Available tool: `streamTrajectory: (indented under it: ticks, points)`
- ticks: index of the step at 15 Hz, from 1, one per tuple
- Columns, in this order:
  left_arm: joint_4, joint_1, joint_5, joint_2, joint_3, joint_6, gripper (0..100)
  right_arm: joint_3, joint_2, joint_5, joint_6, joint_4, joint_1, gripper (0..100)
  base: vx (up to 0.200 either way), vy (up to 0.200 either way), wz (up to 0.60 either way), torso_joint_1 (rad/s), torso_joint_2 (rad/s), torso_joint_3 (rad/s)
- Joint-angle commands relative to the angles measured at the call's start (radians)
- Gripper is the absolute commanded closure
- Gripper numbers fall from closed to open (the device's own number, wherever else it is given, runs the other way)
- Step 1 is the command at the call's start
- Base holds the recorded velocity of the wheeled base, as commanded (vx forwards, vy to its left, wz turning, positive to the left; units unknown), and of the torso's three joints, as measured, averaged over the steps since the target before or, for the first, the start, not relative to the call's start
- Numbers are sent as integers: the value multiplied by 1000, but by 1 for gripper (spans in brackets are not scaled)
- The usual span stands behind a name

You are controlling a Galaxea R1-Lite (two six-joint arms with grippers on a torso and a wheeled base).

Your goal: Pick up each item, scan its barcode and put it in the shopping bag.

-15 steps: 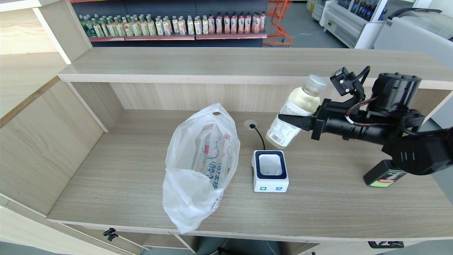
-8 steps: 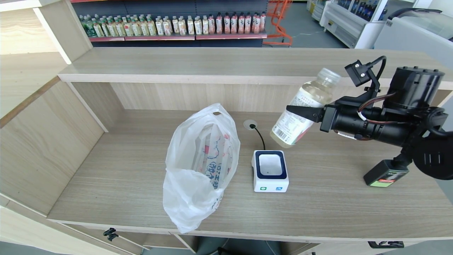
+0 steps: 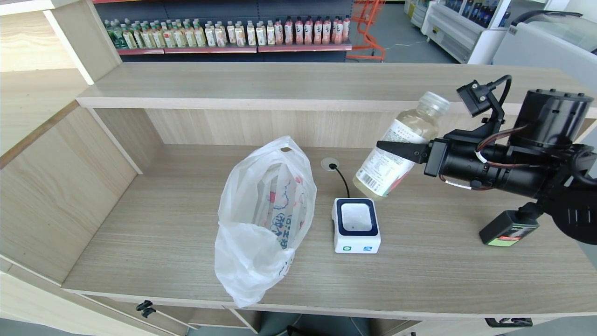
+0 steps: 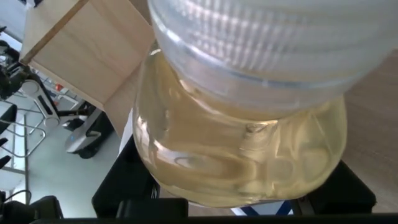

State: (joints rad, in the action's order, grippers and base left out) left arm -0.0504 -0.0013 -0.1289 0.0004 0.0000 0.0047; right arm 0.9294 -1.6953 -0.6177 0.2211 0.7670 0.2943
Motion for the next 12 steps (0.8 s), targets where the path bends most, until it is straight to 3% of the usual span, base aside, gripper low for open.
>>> streamTrajectory:
  ticks: [1, 6, 9, 12]
  points:
    - [0, 0, -1, 0, 0, -2, 0, -1, 8, -1, 3, -2, 17, 100, 0, 200, 0, 7, 2, 2]
    - [0, 0, -1, 0, 0, -5, 0, 5, -21, 4, 3, -5, 86, 100, 0, 200, 0, 6, 1, 2]
    - [0, 0, -1, 0, 0, -3, 0, 3, -73, 12, 4, -3, 115, 100, 0, 0, 0, 0, 0, 0]
    - [0, 0, -1, 0, 0, -3, 0, 3, -136, 128, 4, -2, 154, 100, 0, 0, 0, 0, 0, 0]
